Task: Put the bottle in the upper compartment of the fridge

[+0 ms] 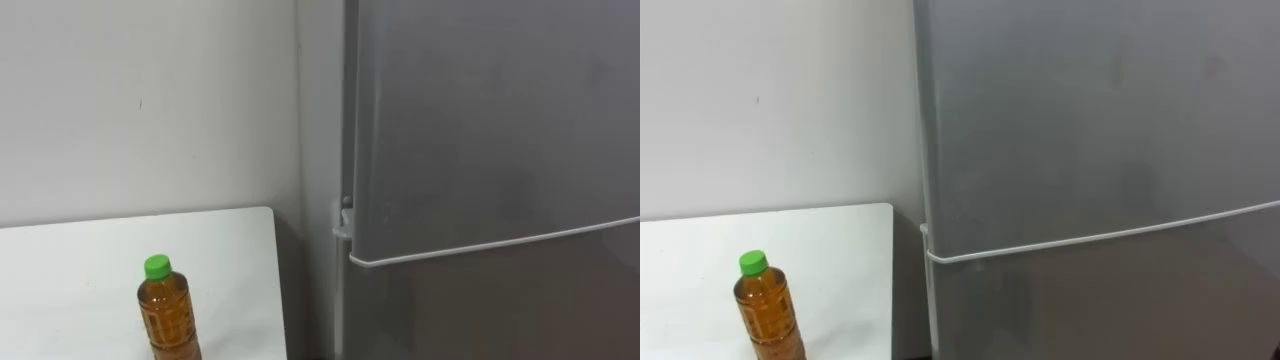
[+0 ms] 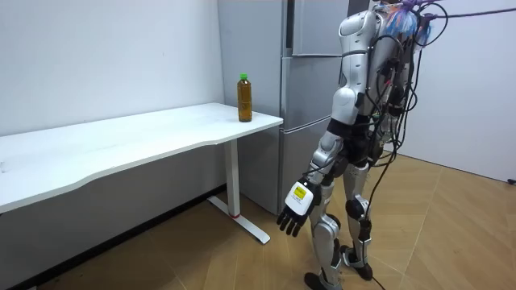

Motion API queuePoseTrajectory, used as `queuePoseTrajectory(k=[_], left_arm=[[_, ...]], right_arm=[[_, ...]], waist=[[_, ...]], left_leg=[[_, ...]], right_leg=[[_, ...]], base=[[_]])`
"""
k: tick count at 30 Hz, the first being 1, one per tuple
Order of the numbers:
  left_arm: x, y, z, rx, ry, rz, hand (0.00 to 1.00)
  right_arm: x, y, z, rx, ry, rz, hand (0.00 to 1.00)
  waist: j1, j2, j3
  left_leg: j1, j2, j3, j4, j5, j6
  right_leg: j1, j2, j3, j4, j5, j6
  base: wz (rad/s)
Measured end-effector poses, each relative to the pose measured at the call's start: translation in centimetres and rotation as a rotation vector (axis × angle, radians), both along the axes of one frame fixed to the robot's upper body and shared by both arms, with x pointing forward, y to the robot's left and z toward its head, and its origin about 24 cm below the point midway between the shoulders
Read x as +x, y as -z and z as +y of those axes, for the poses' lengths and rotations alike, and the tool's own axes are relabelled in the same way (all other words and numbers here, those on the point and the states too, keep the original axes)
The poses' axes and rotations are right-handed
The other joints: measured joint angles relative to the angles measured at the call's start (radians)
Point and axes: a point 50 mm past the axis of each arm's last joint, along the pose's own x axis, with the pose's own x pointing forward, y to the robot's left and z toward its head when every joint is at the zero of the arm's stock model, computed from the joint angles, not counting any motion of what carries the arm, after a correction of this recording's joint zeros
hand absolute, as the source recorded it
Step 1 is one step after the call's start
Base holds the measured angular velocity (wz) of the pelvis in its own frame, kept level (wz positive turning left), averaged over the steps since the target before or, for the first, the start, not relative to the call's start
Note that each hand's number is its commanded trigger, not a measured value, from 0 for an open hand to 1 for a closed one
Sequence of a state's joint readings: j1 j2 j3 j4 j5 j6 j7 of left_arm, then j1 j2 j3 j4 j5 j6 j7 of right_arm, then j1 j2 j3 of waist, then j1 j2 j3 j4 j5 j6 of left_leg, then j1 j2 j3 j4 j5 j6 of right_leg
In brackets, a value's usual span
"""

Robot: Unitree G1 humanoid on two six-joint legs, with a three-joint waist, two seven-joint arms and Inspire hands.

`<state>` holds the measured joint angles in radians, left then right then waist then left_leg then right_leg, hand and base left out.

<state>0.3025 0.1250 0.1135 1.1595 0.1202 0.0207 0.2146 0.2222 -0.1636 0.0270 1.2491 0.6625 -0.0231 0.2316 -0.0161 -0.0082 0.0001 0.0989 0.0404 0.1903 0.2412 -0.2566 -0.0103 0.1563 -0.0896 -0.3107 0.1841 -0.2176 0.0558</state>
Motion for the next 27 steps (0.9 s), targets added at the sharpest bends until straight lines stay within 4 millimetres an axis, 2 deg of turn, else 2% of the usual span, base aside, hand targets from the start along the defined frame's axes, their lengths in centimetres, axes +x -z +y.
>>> queuePoseTrajectory(k=[17,23,27], left_arm=[[0.0,0.0,0.0,-0.004,-0.015,0.011,0.0],[0.7,0.0,0.2,0.016,-0.128,-0.051,0.0],[2.0,-0.4,0.8,0.049,-0.276,-0.17,0.0]], right_arm=[[0.0,0.0,0.0,0.008,-0.002,0.014,0.0],[0.1,0.0,-0.1,0.0,0.001,0.007,0.0],[0.1,0.0,-0.2,-0.018,-0.001,0.007,0.0]], waist=[[-0.004,-0.004,-0.0003],[-0.006,-0.001,0.0007],[-0.001,0.004,0.0015]], left_leg=[[0.0,0.0,-0.001,-0.003,0.0,0.0],[0.0,0.0,-0.002,0.0,0.0,0.0],[0.001,0.001,-0.001,-0.001,0.0,-0.001]], right_leg=[[0.0,0.001,0.002,-0.002,0.0,0.0],[0.001,0.001,0.002,0.0,0.0,0.0],[0.0,0.002,0.003,0.003,0.0,0.0]], base=[[0.0],[0.0],[0.0]])
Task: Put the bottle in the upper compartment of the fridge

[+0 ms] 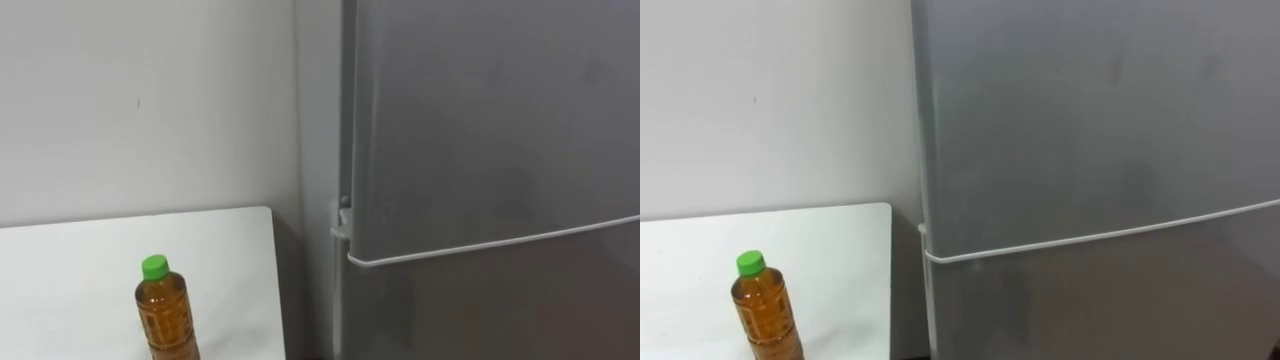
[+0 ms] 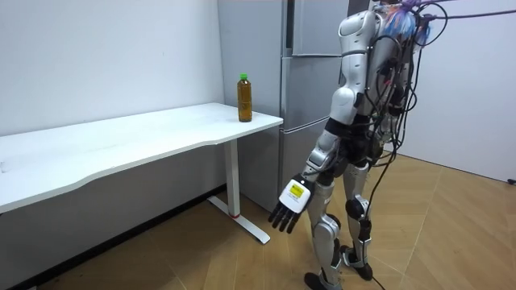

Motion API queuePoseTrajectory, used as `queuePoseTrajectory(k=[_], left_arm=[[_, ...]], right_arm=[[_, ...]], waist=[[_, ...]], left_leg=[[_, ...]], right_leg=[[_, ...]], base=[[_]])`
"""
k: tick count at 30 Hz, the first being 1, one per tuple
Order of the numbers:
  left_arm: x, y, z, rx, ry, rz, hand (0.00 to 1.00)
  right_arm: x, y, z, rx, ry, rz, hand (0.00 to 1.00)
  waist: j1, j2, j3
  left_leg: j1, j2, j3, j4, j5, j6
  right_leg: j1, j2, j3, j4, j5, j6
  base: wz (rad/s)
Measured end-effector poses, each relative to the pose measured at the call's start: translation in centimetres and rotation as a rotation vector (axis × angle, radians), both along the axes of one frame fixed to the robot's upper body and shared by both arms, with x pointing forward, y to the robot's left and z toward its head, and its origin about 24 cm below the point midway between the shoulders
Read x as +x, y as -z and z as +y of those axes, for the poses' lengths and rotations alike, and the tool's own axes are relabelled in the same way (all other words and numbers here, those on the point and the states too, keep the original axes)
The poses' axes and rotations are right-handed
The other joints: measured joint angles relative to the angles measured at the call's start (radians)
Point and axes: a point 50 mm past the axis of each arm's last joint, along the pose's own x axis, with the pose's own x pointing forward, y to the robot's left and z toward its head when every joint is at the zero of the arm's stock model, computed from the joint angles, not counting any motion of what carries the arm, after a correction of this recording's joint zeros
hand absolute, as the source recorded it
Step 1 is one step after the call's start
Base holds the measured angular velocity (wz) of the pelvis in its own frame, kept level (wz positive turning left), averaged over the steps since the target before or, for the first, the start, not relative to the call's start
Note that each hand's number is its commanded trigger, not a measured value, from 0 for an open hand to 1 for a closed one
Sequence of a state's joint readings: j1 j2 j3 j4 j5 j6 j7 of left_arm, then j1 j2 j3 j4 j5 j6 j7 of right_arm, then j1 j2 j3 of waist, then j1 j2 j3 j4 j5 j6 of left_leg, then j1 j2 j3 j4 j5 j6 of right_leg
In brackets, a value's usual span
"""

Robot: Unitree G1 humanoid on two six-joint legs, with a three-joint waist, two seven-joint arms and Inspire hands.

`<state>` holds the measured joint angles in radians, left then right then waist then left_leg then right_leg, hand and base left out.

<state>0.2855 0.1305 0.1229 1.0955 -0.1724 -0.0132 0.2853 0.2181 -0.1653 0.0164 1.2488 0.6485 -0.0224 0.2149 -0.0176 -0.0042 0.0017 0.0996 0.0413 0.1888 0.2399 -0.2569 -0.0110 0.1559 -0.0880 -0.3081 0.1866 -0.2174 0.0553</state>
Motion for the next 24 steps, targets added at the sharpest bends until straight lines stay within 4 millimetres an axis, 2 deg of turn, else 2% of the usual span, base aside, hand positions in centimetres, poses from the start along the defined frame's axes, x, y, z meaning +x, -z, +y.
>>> queuePoseTrajectory(k=[5,10,14,17,21,24], left_arm=[[1.6,-0.6,0.6,0.045,-0.111,-0.137,0.0],[4.5,-1.9,1.9,0.104,-0.277,-0.342,0.0],[6.3,-3.2,2.4,0.142,-0.337,-0.474,0.0],[8.5,-4.7,2.9,0.16,-0.351,-0.602,0.0],[11.5,-7.8,3.8,0.22,-0.36,-0.821,0.0],[12.4,-9.4,4.2,0.247,-0.371,-0.908,0.0]], right_arm=[[0.1,-0.1,-0.2,-0.033,-0.016,-0.006,0.0],[0.2,-0.3,-0.9,-0.071,-0.021,-0.023,0.0],[0.3,-0.3,-1.0,-0.081,-0.025,-0.03,0.0],[0.4,-0.4,-1.1,-0.091,-0.035,-0.037,0.0],[0.2,-0.5,-1.3,-0.112,-0.055,-0.047,0.0],[0.1,-0.6,-1.3,-0.119,-0.071,-0.052,0.0]], waist=[[0.005,0.014,-0.0011],[-0.003,0.038,0.0018],[-0.001,0.043,0.0041],[0.008,0.042,0.0038],[0.026,0.043,0.001],[0.03,0.041,-0.0025]], left_leg=[[0.0,0.0,0.0,-0.002,0.0,0.0],[0.003,-0.001,-0.004,-0.004,0.0,0.0],[0.01,-0.001,0.002,-0.012,0.001,-0.002],[0.005,-0.001,-0.001,-0.01,0.001,-0.002],[-0.004,-0.001,0.003,-0.01,0.001,-0.002],[-0.003,-0.001,0.003,-0.01,0.001,-0.002]], right_leg=[[0.0,0.0,0.001,0.001,0.001,0.0],[0.002,0.0,0.001,0.0,0.001,0.0],[0.001,0.0,0.006,0.003,0.001,0.0],[-0.001,0.0,0.005,0.002,0.001,0.0],[-0.012,0.001,0.008,0.002,0.001,0.0],[-0.013,0.001,0.007,0.002,0.001,0.0]], base=[[0.0],[0.0],[-0.02],[0.0],[-0.01],[0.0]])
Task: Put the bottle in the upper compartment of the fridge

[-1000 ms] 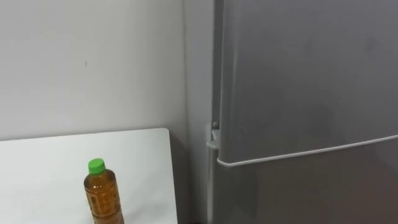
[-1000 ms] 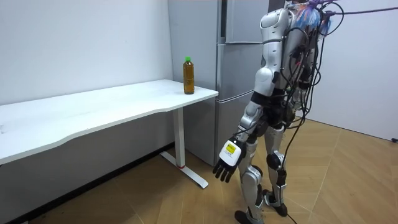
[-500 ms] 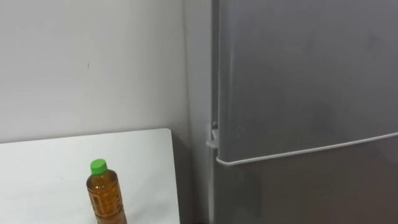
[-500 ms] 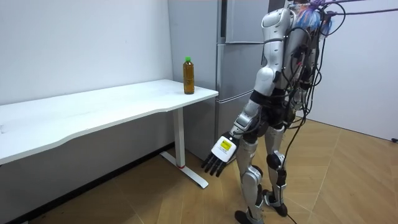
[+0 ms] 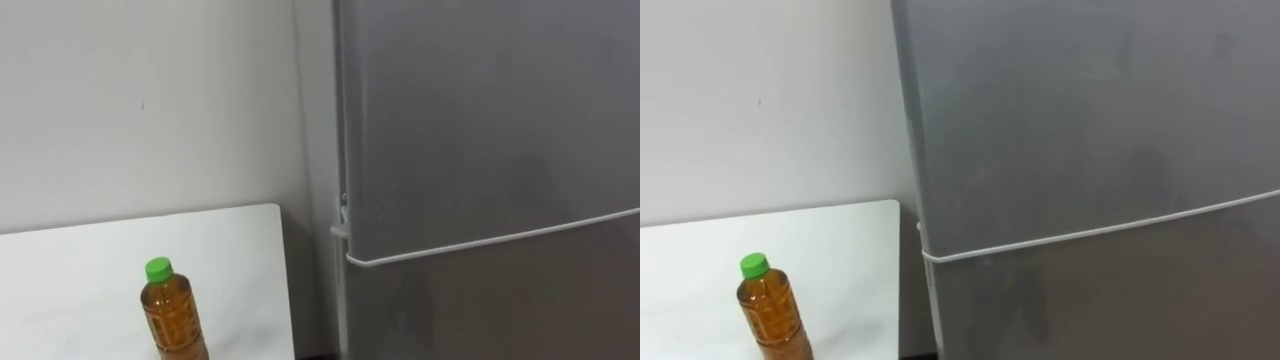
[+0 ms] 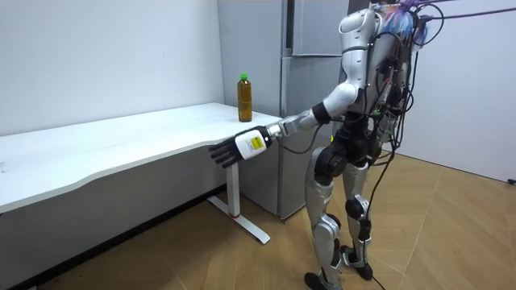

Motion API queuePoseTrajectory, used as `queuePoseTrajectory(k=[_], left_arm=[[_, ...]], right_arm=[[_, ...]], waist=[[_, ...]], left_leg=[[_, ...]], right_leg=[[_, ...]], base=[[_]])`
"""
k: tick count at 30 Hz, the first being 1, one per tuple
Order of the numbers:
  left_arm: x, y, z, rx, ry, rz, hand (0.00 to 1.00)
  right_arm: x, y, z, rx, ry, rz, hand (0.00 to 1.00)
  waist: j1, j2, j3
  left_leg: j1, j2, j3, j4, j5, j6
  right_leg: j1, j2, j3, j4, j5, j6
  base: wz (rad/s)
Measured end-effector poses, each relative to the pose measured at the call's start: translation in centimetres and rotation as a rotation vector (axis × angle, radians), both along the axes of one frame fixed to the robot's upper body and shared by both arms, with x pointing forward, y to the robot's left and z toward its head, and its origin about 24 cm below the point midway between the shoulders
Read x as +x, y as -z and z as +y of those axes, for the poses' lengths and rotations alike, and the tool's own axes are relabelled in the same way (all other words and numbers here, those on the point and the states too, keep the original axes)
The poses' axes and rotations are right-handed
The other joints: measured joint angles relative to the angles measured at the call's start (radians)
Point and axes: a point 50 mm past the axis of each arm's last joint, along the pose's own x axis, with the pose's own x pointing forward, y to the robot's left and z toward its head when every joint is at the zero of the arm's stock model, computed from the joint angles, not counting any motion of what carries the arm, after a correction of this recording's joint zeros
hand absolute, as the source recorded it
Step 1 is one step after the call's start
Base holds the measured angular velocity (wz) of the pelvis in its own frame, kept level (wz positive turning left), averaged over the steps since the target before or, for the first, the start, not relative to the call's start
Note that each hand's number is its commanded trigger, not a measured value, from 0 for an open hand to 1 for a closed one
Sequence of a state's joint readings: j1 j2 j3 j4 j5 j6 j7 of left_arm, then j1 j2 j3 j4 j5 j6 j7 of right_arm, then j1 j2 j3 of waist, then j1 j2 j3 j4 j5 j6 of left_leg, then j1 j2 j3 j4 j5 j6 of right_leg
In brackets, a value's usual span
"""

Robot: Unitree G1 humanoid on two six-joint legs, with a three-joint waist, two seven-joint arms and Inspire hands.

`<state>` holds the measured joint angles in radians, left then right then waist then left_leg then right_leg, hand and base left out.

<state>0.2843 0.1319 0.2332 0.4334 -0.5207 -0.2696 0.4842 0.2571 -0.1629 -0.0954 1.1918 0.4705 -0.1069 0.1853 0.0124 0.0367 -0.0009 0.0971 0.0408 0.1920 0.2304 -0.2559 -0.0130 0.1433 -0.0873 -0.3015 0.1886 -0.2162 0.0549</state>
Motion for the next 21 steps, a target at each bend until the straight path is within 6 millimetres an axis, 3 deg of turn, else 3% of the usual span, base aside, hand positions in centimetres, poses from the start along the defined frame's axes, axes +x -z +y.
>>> queuePoseTrajectory(k=[10,21], left_arm=[[3.0,-5.5,0.2,0.098,-0.025,-0.261,0.0],[4.1,-8.7,0.3,0.145,-0.017,-0.399,0.0]], right_arm=[[-0.1,0.0,0.2,-0.006,-0.032,0.006,0.0],[0.2,0.1,0.4,0.002,-0.031,-0.002,0.0]], waist=[[0.014,-0.006,0.0044],[0.011,-0.012,0.0044]], left_leg=[[0.018,-0.001,-0.011,0.007,0.0,0.0],[0.007,-0.001,-0.015,0.008,0.0,0.0]], right_leg=[[0.02,-0.001,0.0,-0.001,0.0,0.0],[0.015,0.001,0.002,-0.003,0.0,0.0]], base=[[0.01],[0.0]])
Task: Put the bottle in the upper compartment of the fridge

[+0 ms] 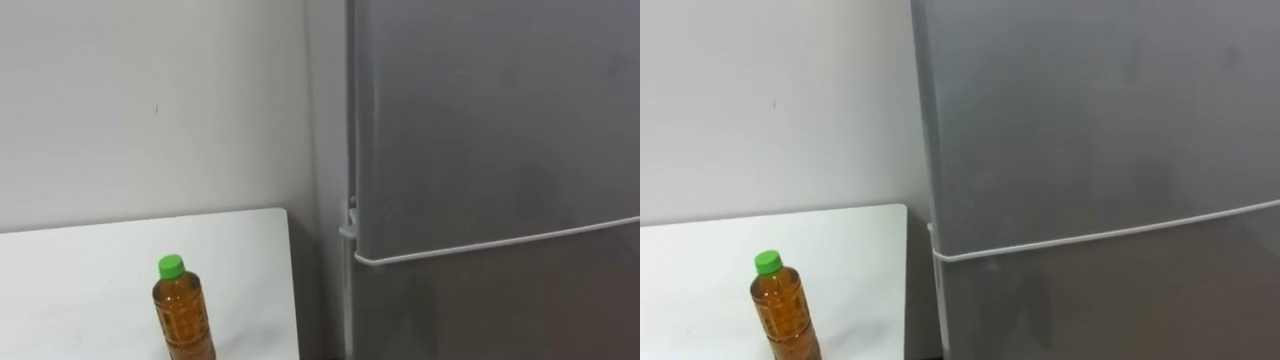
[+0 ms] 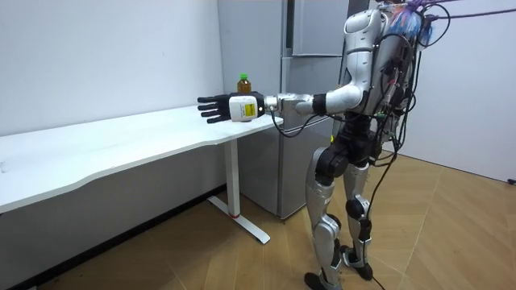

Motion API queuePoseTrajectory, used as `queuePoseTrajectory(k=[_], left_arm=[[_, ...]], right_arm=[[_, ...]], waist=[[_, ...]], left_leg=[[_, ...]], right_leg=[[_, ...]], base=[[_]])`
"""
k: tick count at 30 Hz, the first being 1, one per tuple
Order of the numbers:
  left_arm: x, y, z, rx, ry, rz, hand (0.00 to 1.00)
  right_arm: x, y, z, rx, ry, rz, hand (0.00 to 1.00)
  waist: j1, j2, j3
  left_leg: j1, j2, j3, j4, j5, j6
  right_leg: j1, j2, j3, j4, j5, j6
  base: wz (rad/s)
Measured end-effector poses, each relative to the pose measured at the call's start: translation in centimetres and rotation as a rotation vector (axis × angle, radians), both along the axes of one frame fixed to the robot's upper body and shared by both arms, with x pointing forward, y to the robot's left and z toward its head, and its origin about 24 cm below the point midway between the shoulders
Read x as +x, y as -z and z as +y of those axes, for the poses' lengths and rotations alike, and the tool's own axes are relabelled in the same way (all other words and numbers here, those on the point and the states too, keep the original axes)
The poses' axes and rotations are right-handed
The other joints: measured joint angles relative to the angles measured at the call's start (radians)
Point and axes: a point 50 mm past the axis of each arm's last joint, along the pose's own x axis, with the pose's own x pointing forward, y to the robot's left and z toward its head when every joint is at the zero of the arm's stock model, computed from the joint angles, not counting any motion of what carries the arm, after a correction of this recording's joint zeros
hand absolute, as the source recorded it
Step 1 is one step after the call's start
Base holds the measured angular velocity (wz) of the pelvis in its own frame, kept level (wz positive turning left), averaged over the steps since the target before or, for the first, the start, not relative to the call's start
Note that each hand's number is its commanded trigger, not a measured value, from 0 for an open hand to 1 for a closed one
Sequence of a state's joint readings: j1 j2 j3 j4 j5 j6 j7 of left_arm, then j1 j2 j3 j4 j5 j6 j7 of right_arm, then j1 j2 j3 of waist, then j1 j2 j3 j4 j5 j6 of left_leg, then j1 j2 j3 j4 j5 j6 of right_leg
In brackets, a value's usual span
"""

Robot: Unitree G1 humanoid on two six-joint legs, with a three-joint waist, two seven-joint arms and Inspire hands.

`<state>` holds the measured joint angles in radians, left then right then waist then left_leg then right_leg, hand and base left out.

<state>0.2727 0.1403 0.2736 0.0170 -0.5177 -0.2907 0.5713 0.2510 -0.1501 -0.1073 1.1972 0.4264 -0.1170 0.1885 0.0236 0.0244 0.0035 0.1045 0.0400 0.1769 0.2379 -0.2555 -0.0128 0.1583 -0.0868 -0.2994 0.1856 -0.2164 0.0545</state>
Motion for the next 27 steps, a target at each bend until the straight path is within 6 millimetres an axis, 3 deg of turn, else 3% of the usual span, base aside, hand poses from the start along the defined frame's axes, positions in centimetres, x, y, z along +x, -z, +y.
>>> queuePoseTrajectory(k=[1,4,6,13,17,19,27], left_arm=[[0.3,-0.7,-0.1,0.012,0.01,-0.031,0.0],[1.4,-3.0,-0.3,0.054,0.057,-0.125,0.0],[1.8,-4.0,-0.4,0.073,0.078,-0.168,0.0],[4.0,-8.3,-2.7,0.14,0.271,-0.376,0.0],[5.4,-9.1,-3.7,0.151,0.373,-0.406,0.0],[6.0,-9.4,-4.9,0.156,0.454,-0.408,0.0],[7.7,-10.7,-9.0,0.169,0.734,-0.471,0.0]], right_arm=[[0.1,0.0,0.2,0.003,-0.006,0.0,0.0],[0.1,0.1,0.4,0.01,-0.006,0.0,0.0],[0.4,0.1,0.4,0.009,-0.008,-0.009,0.0],[1.5,0.1,0.6,0.026,-0.018,-0.038,0.0],[2.0,0.2,0.6,0.033,-0.017,-0.032,0.0],[2.0,0.1,0.4,0.033,-0.02,-0.03,0.0],[2.8,0.1,0.5,0.05,-0.033,-0.048,0.0]], waist=[[-0.001,-0.004,-0.0021],[0.0,-0.018,0.0054],[-0.011,-0.019,0.0058],[-0.054,-0.004,0.0113],[-0.08,0.004,0.0088],[-0.1,0.013,0.0034],[-0.135,0.011,0.0053]], left_leg=[[-0.006,0.0,-0.004,0.002,0.0,0.0],[-0.005,-0.001,-0.013,0.004,0.0,0.0],[-0.005,-0.001,-0.014,0.004,0.0,0.0],[-0.007,-0.001,-0.011,0.002,0.0,0.0],[-0.012,-0.001,-0.013,0.003,0.0,0.0],[-0.024,-0.001,-0.011,0.013,0.0,0.0],[-0.023,-0.001,-0.012,0.013,0.001,0.0]], right_leg=[[-0.003,0.0,-0.002,0.0,0.0,0.0],[-0.002,0.0,-0.002,0.0,0.0,0.0],[-0.001,0.0,-0.004,0.0,0.0,0.0],[-0.002,0.001,-0.002,-0.001,0.0,0.0],[-0.003,0.001,-0.002,0.0,0.0,0.0],[-0.017,0.0,0.0,0.003,0.001,0.0],[-0.018,0.001,0.005,0.002,0.001,-0.001]], base=[[0.06],[0.08],[0.03],[0.0],[0.0],[0.0],[-0.01]])
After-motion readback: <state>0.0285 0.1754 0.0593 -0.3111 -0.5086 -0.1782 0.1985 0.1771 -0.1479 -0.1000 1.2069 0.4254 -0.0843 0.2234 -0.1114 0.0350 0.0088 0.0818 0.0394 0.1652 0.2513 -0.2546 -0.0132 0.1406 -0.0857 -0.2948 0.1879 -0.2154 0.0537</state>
